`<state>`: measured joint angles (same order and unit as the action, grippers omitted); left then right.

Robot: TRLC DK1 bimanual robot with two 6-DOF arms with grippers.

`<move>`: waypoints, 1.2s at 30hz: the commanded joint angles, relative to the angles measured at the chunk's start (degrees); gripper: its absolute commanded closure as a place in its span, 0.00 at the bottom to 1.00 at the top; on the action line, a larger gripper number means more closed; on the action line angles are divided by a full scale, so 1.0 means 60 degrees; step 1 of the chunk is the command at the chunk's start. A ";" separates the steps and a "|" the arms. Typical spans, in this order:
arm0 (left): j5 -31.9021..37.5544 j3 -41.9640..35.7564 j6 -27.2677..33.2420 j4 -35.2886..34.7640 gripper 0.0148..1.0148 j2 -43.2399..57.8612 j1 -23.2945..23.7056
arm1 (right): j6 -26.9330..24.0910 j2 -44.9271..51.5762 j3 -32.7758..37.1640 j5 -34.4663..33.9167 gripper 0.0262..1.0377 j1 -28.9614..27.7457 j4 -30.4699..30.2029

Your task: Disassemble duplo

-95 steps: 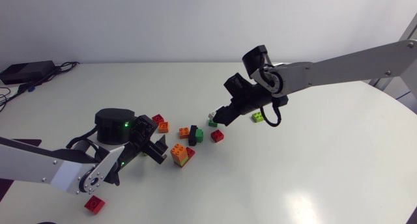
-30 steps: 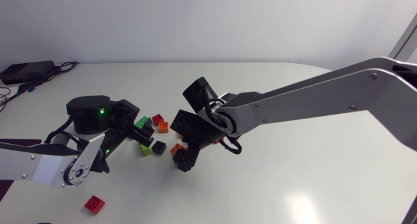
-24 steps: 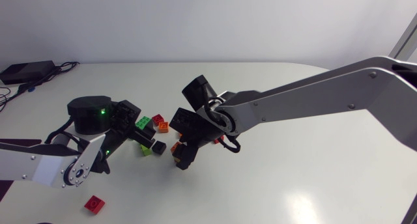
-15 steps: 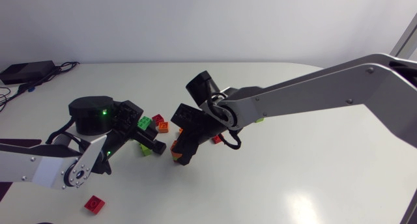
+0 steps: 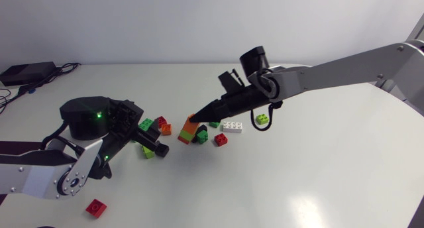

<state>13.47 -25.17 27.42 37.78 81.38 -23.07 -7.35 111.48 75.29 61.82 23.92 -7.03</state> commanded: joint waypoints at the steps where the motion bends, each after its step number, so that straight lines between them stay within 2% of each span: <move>1: -0.0078 0.0415 0.0074 0.0119 0.06 -0.0337 -0.0271 | 0.1226 -0.0284 -0.0053 0.1107 0.68 -0.0398 0.0585; 3: -0.0078 0.0577 0.0235 0.0237 0.06 -0.0439 -0.0564 | 0.1709 -0.0284 -0.0199 0.1796 0.68 -0.0471 0.1230; 5: -0.0078 0.0767 0.0440 0.0456 0.06 -0.0468 -0.0886 | 0.2134 -0.0402 -0.0433 0.1986 0.68 -0.0486 0.1918; 7: -0.0078 0.0870 0.0528 0.0647 0.06 -0.0483 -0.1092 | 0.2632 -0.0533 -0.0712 0.2045 0.68 -0.0427 0.2680; 11: -0.0063 0.0899 0.0469 0.0735 0.06 -0.0542 -0.1384 | 0.4229 -0.0709 -0.1430 0.2016 0.68 -0.0178 0.5082; 13: -0.0063 0.0943 0.0411 0.0735 0.06 -0.0673 -0.1516 | 0.4610 -0.0724 -0.1620 0.1928 0.68 -0.0047 0.5756; 28: -0.0078 0.0943 -0.0014 0.0749 0.08 -0.0805 -0.2190 | 0.4580 -0.0592 -0.1679 0.1649 0.68 0.0232 0.5932; 36: -0.0678 0.1001 -0.0175 0.0661 0.10 -0.1040 -0.2205 | 0.4580 -0.0592 -0.1693 0.1605 0.68 0.0261 0.5947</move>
<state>10.02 -20.34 27.40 41.36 75.94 -35.77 18.52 108.14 66.48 71.57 24.95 27.44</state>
